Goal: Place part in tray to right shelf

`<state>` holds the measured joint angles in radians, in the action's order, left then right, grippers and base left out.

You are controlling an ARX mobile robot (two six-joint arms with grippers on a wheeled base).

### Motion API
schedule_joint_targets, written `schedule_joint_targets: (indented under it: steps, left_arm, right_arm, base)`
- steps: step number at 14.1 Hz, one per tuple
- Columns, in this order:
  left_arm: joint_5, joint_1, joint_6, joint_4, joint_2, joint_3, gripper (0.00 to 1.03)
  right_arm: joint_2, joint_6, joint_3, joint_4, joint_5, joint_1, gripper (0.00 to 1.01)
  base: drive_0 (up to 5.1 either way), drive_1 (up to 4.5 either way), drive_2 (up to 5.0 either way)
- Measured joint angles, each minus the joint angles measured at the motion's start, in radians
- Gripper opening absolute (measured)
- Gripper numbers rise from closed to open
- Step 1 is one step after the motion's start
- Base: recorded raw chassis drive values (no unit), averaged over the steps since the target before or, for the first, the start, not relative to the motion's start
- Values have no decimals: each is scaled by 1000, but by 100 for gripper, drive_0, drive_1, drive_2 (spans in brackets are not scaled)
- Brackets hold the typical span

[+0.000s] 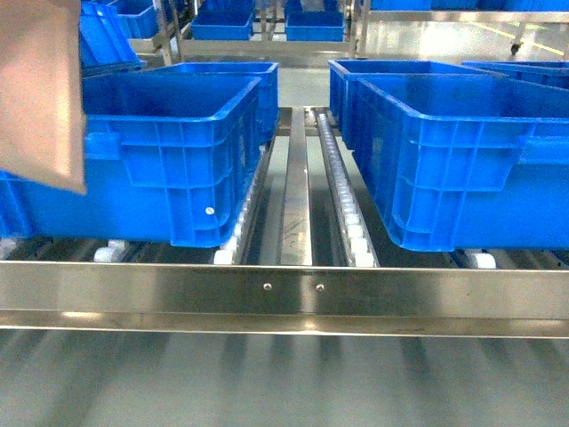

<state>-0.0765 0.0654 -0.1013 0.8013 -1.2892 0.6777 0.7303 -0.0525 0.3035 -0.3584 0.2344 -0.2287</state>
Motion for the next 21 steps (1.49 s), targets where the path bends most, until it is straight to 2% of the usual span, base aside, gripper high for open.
schedule_joint_targets:
  steps: [2,5,6,7,8,11,12,13,14,18,19,20,21]
  left_arm:
    - [15,-6,19,43,64,-110,13]
    - [24,-14,53,65,105,-182,13]
    - [63,-47,70,73,145,-237,13]
    - [77,-63,93,82,183,-290,13]
    - [77,-64,111,82,220,-336,13]
    - [77,-64,120,61,336,-447,13]
    - [79,-64,108,-21,358,-499,13]
    - [74,-64,114,-20,390,-547,13]
    - [77,-65,108,-57,440,-548,13]
    - [76,-66,103,-170,607,-617,13]
    - [76,-66,102,-122,608,-652,13]
    - [76,-66,102,-152,642,-663,13]
    - [76,-66,101,-230,695,-663,13]
  right_arm:
    - [0,0,0,0,0,0,98]
    - [0,3,0,-5,-1,0,98]
    - [-14,19,-29,-84,-30,21,86]
    - [-58,30,-68,-91,-51,45,73]
    - [-93,35,-108,-83,-69,69,61]
    - [-185,37,-176,-57,-125,121,20]
    - [-218,38,-191,-39,-169,155,7]
    - [-247,38,-208,-25,-223,224,2]
    - [-275,39,-222,-9,-222,235,2]
    - [-384,41,-259,58,-232,229,2]
    - [-407,41,-265,77,-232,229,2]
    - [-426,41,-286,48,-232,229,2]
    - [-447,42,-291,82,-232,229,2]
  base:
    - [0,0,0]
    - [0,0,0]
    - [0,0,0]
    - [0,0,0]
    - [0,0,0]
    - [0,0,0]
    - [0,0,0]
    - [0,0,0]
    - [0,0,0]
    - [0,0,0]
    - [0,0,0]
    - [0,0,0]
    - [0,0,0]
